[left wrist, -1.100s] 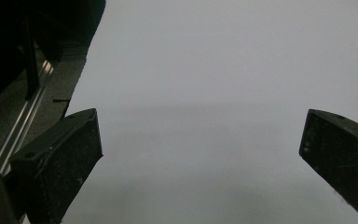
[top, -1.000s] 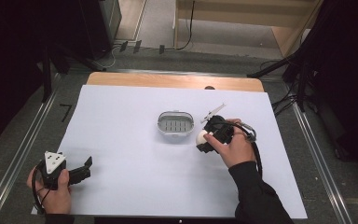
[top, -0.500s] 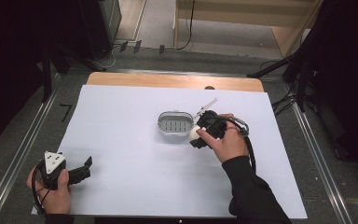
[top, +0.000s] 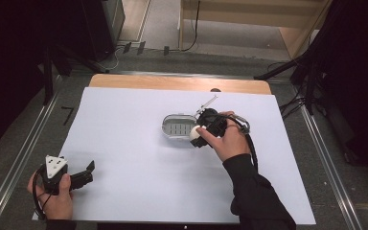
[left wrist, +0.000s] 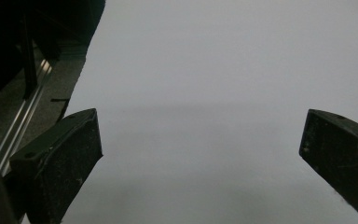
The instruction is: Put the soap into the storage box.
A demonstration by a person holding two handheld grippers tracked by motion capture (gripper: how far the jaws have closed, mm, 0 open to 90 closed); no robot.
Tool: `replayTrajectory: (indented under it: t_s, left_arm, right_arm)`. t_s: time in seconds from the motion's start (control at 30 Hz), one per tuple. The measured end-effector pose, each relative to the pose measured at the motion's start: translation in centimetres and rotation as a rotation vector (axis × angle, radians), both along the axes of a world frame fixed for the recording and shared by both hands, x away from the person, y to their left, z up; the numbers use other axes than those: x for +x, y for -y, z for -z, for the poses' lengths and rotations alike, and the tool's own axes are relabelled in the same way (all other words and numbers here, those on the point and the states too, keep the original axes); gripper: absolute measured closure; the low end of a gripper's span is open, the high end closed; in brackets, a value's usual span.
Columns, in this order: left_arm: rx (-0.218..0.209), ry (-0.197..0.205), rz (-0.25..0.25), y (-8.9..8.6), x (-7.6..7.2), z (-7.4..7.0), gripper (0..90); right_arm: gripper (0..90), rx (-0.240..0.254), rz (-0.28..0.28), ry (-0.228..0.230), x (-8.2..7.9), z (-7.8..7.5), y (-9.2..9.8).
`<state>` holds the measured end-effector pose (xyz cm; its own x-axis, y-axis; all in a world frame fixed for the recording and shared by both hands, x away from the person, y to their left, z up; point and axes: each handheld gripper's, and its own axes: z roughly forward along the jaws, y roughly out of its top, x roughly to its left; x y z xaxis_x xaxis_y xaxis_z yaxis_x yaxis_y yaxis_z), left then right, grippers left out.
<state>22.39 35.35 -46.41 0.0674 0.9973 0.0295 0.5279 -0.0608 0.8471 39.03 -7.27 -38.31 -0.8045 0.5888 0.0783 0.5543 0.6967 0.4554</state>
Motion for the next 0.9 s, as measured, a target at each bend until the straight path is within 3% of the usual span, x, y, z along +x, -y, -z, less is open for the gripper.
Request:
replayTrajectory:
  t_s: [0.9]
  left_arm:
    - [-0.011,0.001,0.002,-0.1,0.0,0.0,0.0]
  right_arm:
    - [25.1,-0.006,-0.047,-0.004,2.7,-0.6,-3.8]
